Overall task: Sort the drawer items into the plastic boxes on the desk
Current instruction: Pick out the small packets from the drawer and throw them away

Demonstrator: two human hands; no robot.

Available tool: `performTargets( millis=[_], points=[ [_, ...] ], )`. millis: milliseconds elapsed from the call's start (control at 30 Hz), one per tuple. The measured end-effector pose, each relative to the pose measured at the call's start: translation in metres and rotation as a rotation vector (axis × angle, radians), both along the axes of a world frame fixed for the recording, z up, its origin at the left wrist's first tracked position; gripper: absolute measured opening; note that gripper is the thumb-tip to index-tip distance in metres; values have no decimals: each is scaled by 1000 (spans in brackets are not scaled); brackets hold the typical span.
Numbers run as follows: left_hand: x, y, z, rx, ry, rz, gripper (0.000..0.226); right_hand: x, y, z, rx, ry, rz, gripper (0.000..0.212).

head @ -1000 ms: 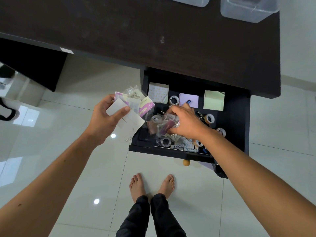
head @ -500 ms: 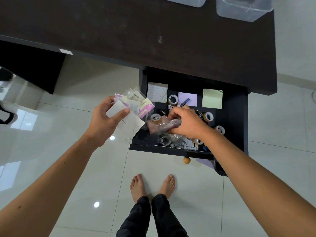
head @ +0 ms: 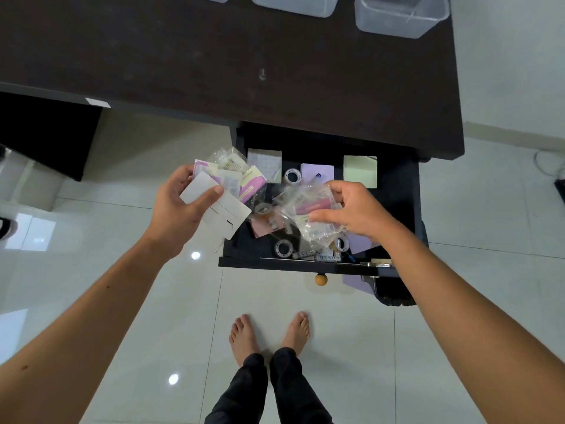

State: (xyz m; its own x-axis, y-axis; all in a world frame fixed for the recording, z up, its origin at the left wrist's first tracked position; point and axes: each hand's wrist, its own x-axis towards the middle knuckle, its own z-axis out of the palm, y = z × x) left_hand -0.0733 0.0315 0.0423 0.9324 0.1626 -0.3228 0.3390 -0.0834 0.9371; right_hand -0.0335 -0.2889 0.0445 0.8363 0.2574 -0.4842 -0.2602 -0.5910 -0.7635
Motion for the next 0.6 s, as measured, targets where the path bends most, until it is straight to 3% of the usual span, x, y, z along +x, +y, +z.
performTargets(
  millis=[100,333,467,600],
  points=[
    [4,-13,6,-26,-26,-13,27,-3,-15,1,85,52,-117,39],
    [21,-55,17,-51,-82,-113,67,-14,-47,20,287,185,-445,48],
    [33,-85,16,13,-69,-160,60,-22,-67,40,403,155,-561,23],
    [35,-123,10,21,-26,-230,49,-34,-90,48,506,105,-628,14]
  ],
)
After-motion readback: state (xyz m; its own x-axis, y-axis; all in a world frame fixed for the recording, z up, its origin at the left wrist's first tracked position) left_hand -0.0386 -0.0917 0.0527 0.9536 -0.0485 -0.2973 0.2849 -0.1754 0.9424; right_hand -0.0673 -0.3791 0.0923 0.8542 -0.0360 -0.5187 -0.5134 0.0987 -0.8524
